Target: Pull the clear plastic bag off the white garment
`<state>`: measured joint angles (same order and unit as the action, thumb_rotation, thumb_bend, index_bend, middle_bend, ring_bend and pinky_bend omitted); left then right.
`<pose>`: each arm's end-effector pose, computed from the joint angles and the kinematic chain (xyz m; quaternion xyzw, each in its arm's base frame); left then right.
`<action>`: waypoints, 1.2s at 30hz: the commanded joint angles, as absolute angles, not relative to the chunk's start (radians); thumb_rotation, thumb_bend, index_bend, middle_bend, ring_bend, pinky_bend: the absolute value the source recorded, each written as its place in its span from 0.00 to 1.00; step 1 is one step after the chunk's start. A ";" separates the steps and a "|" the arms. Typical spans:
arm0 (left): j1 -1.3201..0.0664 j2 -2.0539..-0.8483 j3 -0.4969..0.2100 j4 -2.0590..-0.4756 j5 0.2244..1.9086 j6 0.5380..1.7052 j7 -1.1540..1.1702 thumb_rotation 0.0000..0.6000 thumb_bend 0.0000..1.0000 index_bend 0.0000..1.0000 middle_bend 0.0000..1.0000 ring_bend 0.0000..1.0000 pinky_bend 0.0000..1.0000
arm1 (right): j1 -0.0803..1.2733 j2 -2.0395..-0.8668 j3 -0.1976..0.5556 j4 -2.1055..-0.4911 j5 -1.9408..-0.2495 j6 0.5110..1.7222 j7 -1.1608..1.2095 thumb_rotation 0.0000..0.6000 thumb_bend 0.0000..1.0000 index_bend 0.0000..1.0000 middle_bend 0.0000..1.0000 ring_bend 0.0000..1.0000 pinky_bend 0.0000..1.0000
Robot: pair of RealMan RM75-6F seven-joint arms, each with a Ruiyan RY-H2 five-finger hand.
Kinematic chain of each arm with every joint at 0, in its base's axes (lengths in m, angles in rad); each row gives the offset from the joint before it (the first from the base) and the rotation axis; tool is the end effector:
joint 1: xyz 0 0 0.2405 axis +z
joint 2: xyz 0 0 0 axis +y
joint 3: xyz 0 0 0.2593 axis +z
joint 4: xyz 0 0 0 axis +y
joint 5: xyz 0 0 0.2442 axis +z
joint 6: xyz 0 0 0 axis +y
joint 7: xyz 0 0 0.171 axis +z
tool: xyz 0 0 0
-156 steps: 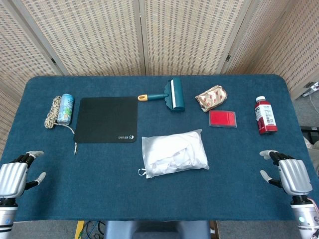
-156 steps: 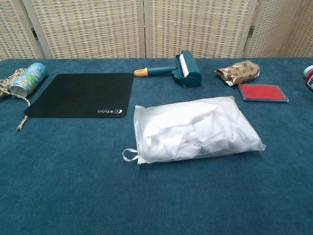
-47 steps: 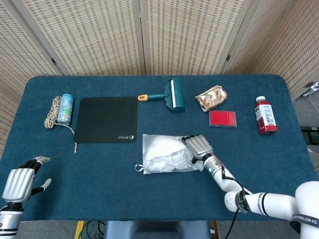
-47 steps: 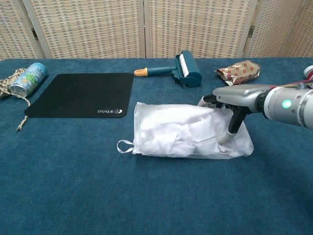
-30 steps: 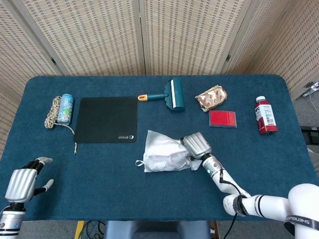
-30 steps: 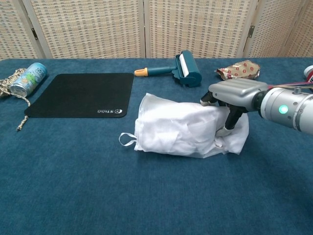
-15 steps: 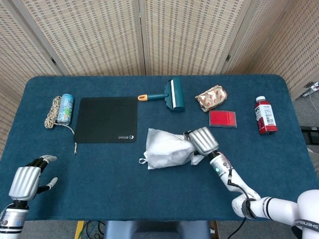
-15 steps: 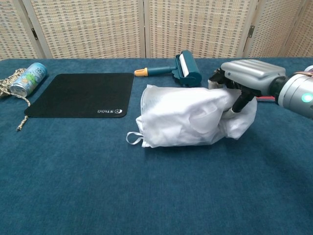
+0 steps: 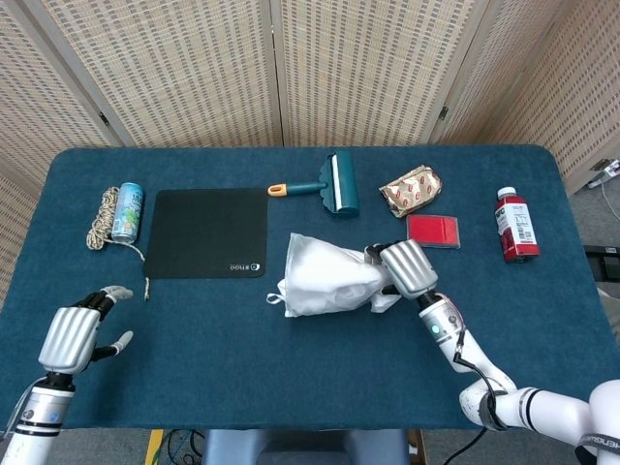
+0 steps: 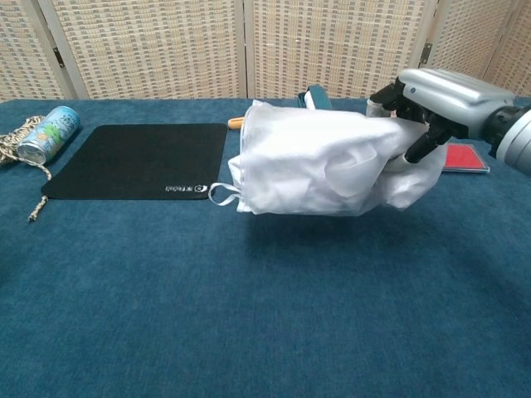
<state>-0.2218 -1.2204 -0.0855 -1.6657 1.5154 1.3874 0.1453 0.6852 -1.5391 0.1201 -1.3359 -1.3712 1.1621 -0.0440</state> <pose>-0.2672 0.2558 0.0798 -0.6420 -0.3599 -0.4166 0.5337 -0.1680 -0.3804 -0.0237 0.7068 -0.3363 0.4640 0.4148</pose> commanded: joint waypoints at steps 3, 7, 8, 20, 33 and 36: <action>-0.261 -1.223 -0.120 -1.690 1.490 1.356 0.153 1.00 0.25 0.29 0.27 0.34 0.54 | 0.668 -1.533 0.140 -1.342 -1.413 1.211 0.006 1.00 0.59 0.70 0.75 0.68 0.67; -0.290 -1.221 -0.146 -1.715 1.477 1.340 0.149 1.00 0.25 0.29 0.25 0.32 0.51 | 0.659 -1.528 0.148 -1.351 -1.436 1.235 0.033 1.00 0.59 0.70 0.75 0.68 0.67; -0.297 -1.218 -0.152 -1.721 1.475 1.335 0.144 1.00 0.25 0.29 0.24 0.30 0.50 | 0.657 -1.528 0.150 -1.353 -1.441 1.240 0.037 1.00 0.59 0.70 0.75 0.68 0.67; -0.391 -1.200 -0.240 -1.801 1.413 1.278 0.089 1.00 0.24 0.29 0.00 0.03 0.26 | 0.647 -1.550 0.158 -1.352 -1.524 1.315 0.065 1.00 0.59 0.70 0.75 0.68 0.67; -0.449 -1.179 -0.261 -1.872 1.372 1.224 0.053 1.00 0.18 0.30 0.00 0.01 0.23 | 0.661 -1.603 0.183 -1.315 -1.563 1.348 0.104 1.00 0.59 0.70 0.75 0.68 0.67; -0.462 -1.173 -0.268 -1.890 1.368 1.214 0.040 1.00 0.17 0.30 0.00 0.00 0.23 | 0.670 -1.615 0.190 -1.308 -1.562 1.342 0.107 1.00 0.59 0.70 0.75 0.68 0.67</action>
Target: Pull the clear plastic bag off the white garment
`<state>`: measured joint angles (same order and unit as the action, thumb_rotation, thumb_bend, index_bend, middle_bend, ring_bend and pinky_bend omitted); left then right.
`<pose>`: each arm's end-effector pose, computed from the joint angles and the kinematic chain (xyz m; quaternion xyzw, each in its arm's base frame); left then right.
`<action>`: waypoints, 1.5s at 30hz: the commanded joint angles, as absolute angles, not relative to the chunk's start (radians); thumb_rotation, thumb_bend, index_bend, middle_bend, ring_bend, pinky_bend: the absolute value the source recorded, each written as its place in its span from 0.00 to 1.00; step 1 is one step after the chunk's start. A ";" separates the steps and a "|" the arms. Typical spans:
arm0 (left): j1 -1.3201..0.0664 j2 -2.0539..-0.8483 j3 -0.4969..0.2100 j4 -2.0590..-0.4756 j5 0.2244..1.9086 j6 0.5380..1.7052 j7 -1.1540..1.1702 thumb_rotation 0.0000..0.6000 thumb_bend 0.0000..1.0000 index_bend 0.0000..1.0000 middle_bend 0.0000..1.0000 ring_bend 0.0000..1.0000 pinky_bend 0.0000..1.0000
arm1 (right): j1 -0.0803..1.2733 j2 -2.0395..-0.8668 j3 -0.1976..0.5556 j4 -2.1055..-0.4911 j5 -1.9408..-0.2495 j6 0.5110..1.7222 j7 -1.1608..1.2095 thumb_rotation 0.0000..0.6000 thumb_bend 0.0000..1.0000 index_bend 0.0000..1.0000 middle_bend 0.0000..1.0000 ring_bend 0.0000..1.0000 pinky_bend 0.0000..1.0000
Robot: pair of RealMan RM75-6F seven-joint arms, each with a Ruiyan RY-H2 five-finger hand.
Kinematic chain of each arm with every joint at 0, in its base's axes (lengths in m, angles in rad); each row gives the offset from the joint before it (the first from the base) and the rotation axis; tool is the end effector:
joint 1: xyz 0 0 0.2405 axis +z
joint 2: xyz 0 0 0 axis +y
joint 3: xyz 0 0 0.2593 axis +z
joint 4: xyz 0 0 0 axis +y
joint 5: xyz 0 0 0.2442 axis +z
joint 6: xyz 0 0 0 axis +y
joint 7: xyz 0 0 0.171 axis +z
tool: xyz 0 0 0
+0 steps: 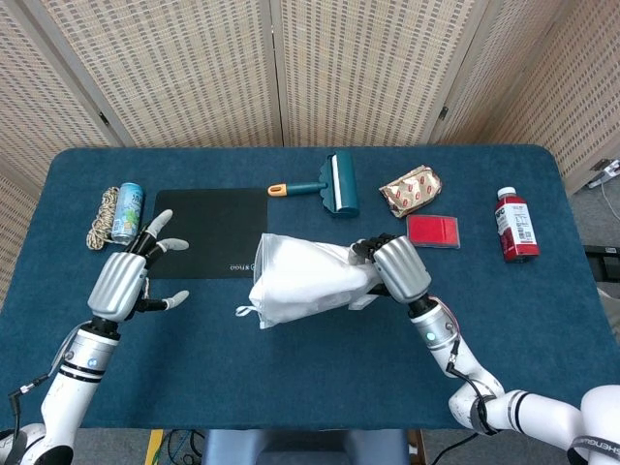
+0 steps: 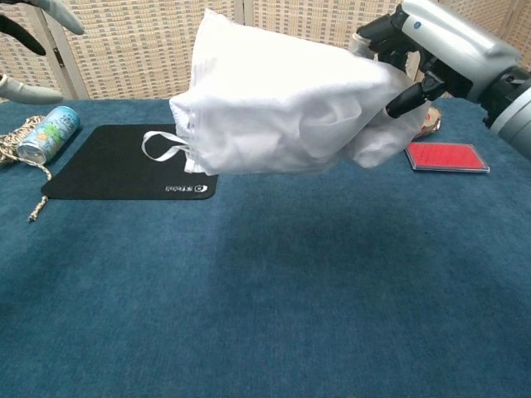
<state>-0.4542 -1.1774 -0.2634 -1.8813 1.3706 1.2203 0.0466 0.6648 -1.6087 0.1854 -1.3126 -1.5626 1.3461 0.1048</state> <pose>-0.1480 0.3277 0.0880 -0.6214 -0.4006 -0.5310 0.4141 -0.1225 -0.3680 -0.0091 0.6531 -0.2995 0.5967 0.3573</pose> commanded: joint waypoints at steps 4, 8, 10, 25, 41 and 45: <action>-0.486 -1.167 -0.280 -1.905 1.361 1.199 0.033 1.00 0.17 0.31 0.00 0.00 0.22 | 0.681 -1.631 0.200 -1.298 -1.561 1.336 0.111 1.00 0.59 0.70 0.75 0.68 0.67; -0.511 -1.162 -0.291 -1.916 1.342 1.174 0.024 1.00 0.17 0.32 0.00 0.00 0.22 | 0.689 -1.642 0.210 -1.293 -1.563 1.339 0.117 1.00 0.59 0.70 0.75 0.68 0.67; -0.523 -1.161 -0.295 -1.917 1.335 1.165 0.029 1.00 0.17 0.32 0.00 0.00 0.22 | 0.692 -1.647 0.214 -1.291 -1.563 1.342 0.122 1.00 0.59 0.70 0.75 0.68 0.67; -0.572 -1.154 -0.277 -1.939 1.338 1.111 -0.023 1.00 0.17 0.35 0.00 0.00 0.21 | 0.701 -1.669 0.228 -1.271 -1.558 1.352 0.143 1.00 0.59 0.70 0.75 0.68 0.67; -0.610 -1.194 -0.263 -1.929 1.355 1.115 -0.022 1.00 0.13 0.24 0.00 0.00 0.21 | 0.714 -1.678 0.236 -1.274 -1.544 1.332 0.144 1.00 0.59 0.70 0.75 0.68 0.67; -0.619 -1.198 -0.260 -1.929 1.353 1.108 -0.012 1.00 0.12 0.26 0.00 0.00 0.21 | 0.718 -1.685 0.239 -1.269 -1.543 1.332 0.148 1.00 0.59 0.70 0.75 0.68 0.67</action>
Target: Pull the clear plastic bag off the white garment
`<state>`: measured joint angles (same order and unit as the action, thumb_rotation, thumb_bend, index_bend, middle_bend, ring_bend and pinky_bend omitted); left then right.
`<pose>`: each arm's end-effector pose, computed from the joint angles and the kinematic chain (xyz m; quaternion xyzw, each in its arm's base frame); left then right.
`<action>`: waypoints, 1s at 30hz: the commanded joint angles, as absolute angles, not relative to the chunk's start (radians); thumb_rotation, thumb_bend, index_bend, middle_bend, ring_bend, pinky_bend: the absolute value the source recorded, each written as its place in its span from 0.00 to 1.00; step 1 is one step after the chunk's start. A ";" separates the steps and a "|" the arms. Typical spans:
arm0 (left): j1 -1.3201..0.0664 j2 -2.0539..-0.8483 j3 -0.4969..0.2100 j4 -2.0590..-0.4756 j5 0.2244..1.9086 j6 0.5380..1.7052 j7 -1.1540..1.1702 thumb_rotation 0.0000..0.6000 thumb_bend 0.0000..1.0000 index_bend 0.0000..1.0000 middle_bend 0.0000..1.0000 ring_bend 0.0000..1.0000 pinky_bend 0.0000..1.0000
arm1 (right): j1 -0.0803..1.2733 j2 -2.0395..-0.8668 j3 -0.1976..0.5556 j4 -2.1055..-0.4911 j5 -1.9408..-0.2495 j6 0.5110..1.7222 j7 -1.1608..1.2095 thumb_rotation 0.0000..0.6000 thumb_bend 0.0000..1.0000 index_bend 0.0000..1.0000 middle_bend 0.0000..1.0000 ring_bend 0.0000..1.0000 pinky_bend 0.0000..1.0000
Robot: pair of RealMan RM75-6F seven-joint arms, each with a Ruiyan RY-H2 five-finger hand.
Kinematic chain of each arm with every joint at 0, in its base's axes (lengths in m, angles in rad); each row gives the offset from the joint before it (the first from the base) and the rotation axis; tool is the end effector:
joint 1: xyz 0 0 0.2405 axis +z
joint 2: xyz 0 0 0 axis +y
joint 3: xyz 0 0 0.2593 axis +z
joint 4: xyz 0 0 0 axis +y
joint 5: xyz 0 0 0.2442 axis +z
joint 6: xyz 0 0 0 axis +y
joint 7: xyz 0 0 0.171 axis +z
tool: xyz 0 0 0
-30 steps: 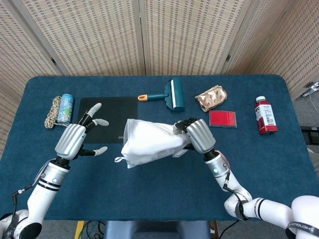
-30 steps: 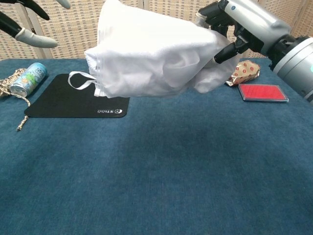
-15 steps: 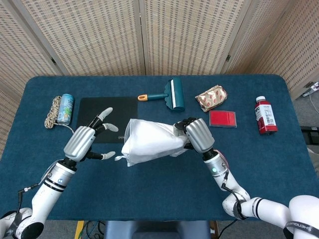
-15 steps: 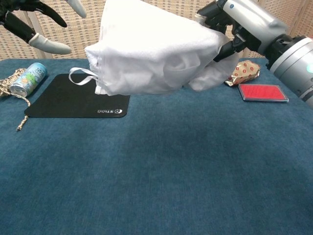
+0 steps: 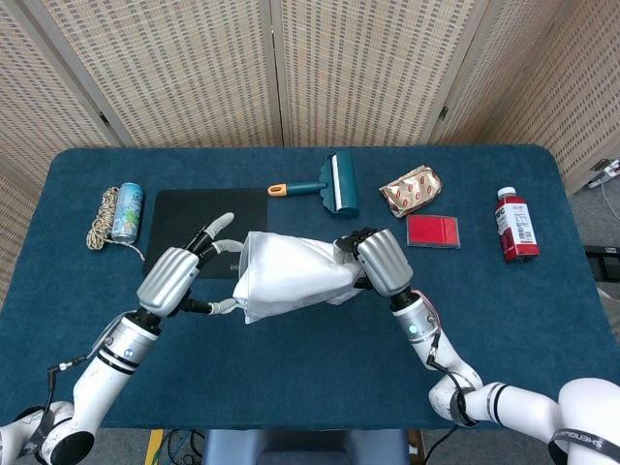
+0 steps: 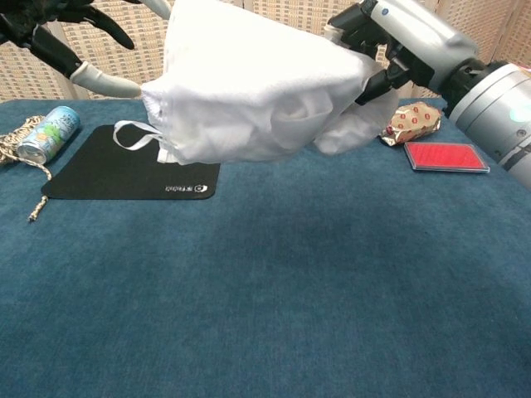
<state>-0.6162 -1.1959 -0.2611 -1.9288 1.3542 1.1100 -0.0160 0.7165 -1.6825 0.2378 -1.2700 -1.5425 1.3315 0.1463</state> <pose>-0.0835 0.3347 0.0616 -0.6627 -0.4108 -0.5452 0.3078 -0.0942 -0.3806 -0.0207 0.6310 -0.3145 0.6258 0.3337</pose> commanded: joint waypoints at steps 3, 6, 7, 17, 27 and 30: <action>-0.625 -1.201 -0.259 -1.929 1.349 1.105 -0.007 1.00 0.12 0.27 0.00 0.00 0.21 | 0.719 -1.687 0.239 -1.267 -1.544 1.334 0.151 1.00 0.59 0.70 0.75 0.68 0.67; -0.634 -1.207 -0.259 -1.928 1.340 1.100 -0.001 1.00 0.11 0.27 0.00 0.00 0.21 | 0.722 -1.687 0.242 -1.268 -1.546 1.336 0.152 1.00 0.59 0.70 0.75 0.68 0.67; -0.636 -1.210 -0.259 -1.927 1.338 1.099 0.000 1.00 0.11 0.27 0.00 0.00 0.21 | 0.723 -1.687 0.242 -1.269 -1.546 1.336 0.152 1.00 0.59 0.70 0.75 0.68 0.67; -0.656 -1.230 -0.256 -1.923 1.330 1.099 0.029 1.00 0.08 0.27 0.00 0.00 0.21 | 0.731 -1.695 0.243 -1.271 -1.550 1.336 0.156 1.00 0.60 0.70 0.75 0.68 0.67; -0.669 -1.246 -0.256 -1.920 1.320 1.110 0.061 1.00 0.07 0.34 0.00 0.00 0.21 | 0.738 -1.698 0.245 -1.280 -1.556 1.339 0.158 1.00 0.60 0.70 0.75 0.68 0.67; -0.669 -1.249 -0.255 -1.920 1.315 1.117 0.075 1.00 0.07 0.35 0.00 0.00 0.21 | 0.739 -1.698 0.244 -1.282 -1.556 1.339 0.158 1.00 0.60 0.70 0.75 0.68 0.67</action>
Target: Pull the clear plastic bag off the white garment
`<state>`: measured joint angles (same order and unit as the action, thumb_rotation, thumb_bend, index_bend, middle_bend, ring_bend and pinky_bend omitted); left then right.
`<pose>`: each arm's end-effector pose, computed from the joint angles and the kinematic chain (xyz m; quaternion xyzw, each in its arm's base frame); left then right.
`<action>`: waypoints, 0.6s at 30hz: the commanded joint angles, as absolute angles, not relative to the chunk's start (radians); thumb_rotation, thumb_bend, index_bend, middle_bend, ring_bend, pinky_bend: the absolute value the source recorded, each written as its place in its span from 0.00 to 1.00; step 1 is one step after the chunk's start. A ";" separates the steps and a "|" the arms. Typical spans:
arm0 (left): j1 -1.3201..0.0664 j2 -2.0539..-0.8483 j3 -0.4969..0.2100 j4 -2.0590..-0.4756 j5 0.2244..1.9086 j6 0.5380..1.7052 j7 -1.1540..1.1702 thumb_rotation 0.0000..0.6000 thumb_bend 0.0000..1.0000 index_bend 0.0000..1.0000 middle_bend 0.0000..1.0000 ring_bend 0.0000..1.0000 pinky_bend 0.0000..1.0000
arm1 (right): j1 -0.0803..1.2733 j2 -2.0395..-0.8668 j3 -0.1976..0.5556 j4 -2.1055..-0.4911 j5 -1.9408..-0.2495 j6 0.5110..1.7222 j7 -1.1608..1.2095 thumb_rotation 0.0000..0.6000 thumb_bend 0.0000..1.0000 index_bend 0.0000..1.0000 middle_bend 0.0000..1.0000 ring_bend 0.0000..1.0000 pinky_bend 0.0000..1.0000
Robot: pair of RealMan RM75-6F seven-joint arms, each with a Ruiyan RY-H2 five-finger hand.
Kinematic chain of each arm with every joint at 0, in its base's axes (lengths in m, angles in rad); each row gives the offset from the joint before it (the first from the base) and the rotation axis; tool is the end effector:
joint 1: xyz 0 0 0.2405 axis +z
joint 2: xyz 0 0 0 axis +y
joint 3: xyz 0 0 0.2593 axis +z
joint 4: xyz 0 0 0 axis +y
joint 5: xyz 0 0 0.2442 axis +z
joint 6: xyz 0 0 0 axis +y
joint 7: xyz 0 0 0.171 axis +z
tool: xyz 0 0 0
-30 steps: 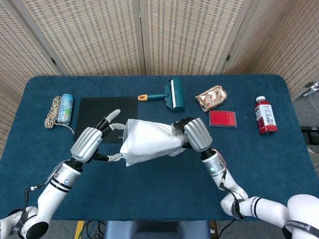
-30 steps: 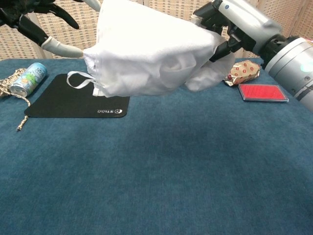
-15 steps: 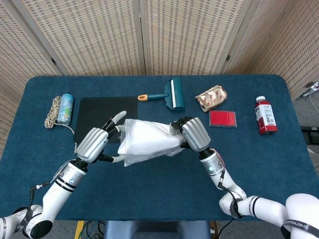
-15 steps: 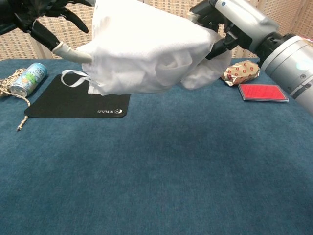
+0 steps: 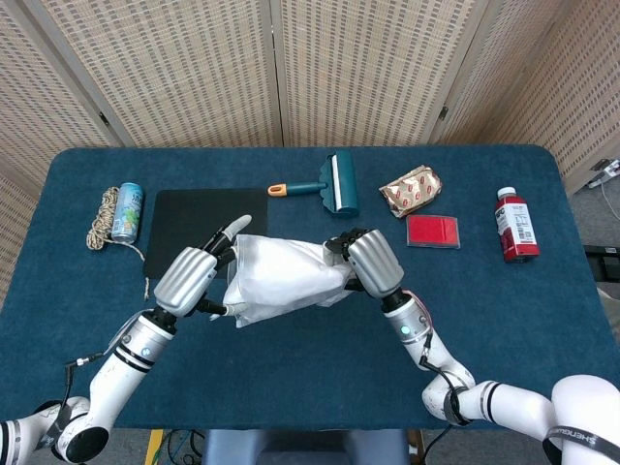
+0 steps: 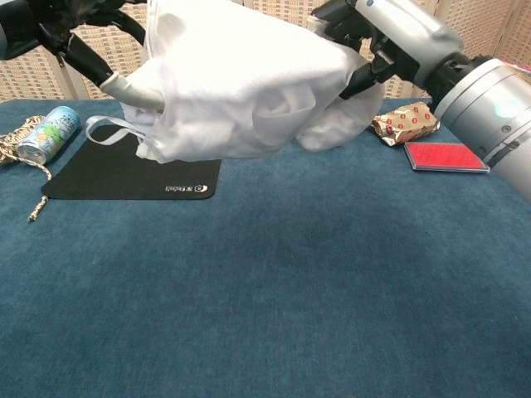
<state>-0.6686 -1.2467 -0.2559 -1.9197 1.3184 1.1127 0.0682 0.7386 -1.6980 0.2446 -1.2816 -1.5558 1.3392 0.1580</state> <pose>-0.0665 0.3368 0.0477 -0.6767 -0.3927 -0.5411 0.3086 -0.0775 -0.3776 -0.0238 0.6281 -0.3122 0.6408 0.3120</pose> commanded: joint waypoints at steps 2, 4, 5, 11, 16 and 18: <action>-0.669 -1.249 -0.254 -1.921 1.312 1.121 0.085 1.00 0.07 0.35 0.00 0.00 0.21 | 0.739 -1.698 0.244 -1.282 -1.555 1.339 0.160 1.00 0.60 0.70 0.75 0.68 0.67; -0.669 -1.250 -0.253 -1.919 1.310 1.126 0.099 1.00 0.07 0.36 0.00 0.00 0.21 | 0.738 -1.698 0.243 -1.282 -1.555 1.340 0.160 1.00 0.60 0.70 0.75 0.68 0.67; -0.669 -1.250 -0.252 -1.917 1.309 1.129 0.106 1.00 0.07 0.36 0.00 0.00 0.21 | 0.738 -1.698 0.242 -1.281 -1.555 1.340 0.161 1.00 0.60 0.70 0.75 0.68 0.67; -0.663 -1.247 -0.243 -1.906 1.305 1.143 0.135 1.00 0.07 0.36 0.00 0.00 0.21 | 0.733 -1.693 0.240 -1.281 -1.555 1.345 0.163 1.00 0.60 0.70 0.75 0.68 0.67; -0.652 -1.246 -0.231 -1.895 1.306 1.155 0.144 1.00 0.07 0.36 0.00 0.00 0.21 | 0.729 -1.689 0.239 -1.285 -1.556 1.350 0.166 1.00 0.60 0.70 0.75 0.68 0.67; -0.649 -1.248 -0.229 -1.894 1.309 1.158 0.137 1.00 0.07 0.36 0.00 0.00 0.21 | 0.729 -1.689 0.238 -1.286 -1.556 1.350 0.166 1.00 0.60 0.70 0.75 0.68 0.67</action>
<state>-0.6501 -1.2472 -0.2298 -1.8948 1.3076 1.1566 0.1385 0.7290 -1.6894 0.2384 -1.2857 -1.5563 1.3503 0.1662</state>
